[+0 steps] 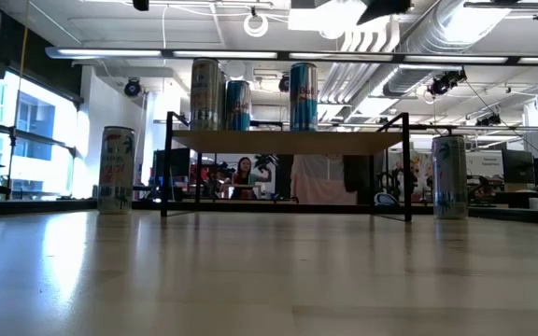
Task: Place canned beverage on shelf
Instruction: Put the blue soda can on the shelf
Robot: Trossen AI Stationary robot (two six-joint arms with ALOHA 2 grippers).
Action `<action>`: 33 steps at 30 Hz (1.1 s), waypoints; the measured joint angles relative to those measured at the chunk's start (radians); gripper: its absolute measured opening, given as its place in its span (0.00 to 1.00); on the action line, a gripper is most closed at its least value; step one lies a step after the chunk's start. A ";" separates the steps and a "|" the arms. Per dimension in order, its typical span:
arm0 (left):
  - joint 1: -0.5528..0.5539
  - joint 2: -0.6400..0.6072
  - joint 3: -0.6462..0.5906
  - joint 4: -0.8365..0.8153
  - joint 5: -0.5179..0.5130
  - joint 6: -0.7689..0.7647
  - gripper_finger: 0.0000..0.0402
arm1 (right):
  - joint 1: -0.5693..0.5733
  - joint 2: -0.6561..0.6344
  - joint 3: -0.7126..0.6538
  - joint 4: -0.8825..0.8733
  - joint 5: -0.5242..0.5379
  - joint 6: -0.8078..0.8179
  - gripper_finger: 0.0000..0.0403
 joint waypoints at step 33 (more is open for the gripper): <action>0.000 0.000 0.000 0.000 -0.012 -0.052 0.74 | -0.182 -0.180 -0.618 0.602 -0.332 -0.207 0.99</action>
